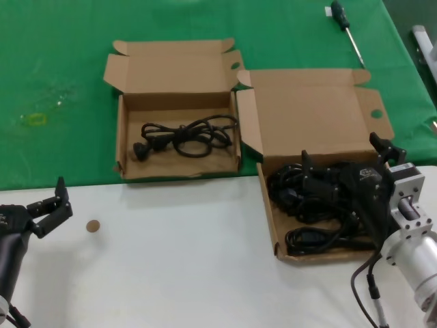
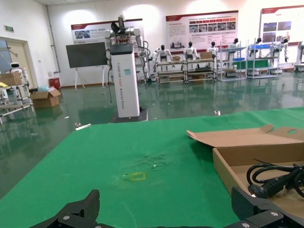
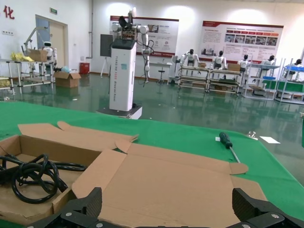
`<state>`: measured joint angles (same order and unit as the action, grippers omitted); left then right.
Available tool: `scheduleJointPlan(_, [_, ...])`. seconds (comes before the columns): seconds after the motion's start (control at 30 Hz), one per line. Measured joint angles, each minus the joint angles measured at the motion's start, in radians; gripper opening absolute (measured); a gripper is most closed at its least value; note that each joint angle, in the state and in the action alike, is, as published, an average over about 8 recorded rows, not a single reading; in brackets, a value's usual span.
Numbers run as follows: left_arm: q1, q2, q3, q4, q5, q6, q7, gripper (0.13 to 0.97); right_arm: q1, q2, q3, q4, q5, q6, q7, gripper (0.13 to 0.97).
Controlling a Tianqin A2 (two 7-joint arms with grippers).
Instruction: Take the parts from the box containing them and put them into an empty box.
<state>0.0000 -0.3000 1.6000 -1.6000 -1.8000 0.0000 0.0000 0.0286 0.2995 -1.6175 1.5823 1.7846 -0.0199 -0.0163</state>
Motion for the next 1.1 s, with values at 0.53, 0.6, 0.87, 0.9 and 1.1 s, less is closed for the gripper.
scheduleJointPlan(0.53, [0.000, 0.000, 0.000, 0.000, 0.000, 0.000, 0.000, 0.966, 0.000, 0.000, 0.000, 0.000, 0.000, 0.000, 0.000, 0.966])
scheduleJointPlan(0.6, [0.000, 0.000, 0.000, 0.000, 0.000, 0.000, 0.000, 0.966, 0.000, 0.000, 0.000, 0.000, 0.000, 0.000, 0.000, 0.966])
scheduleJointPlan(0.87, [0.000, 0.000, 0.000, 0.000, 0.000, 0.000, 0.000, 0.966, 0.000, 0.000, 0.000, 0.000, 0.000, 0.000, 0.000, 0.966])
scheduleJointPlan(0.9, [0.000, 0.000, 0.000, 0.000, 0.000, 0.000, 0.000, 0.966, 0.000, 0.000, 0.000, 0.000, 0.000, 0.000, 0.000, 0.966])
scheduleJointPlan(1.1, [0.000, 0.000, 0.000, 0.000, 0.000, 0.000, 0.000, 0.966, 0.000, 0.000, 0.000, 0.000, 0.000, 0.000, 0.000, 0.966])
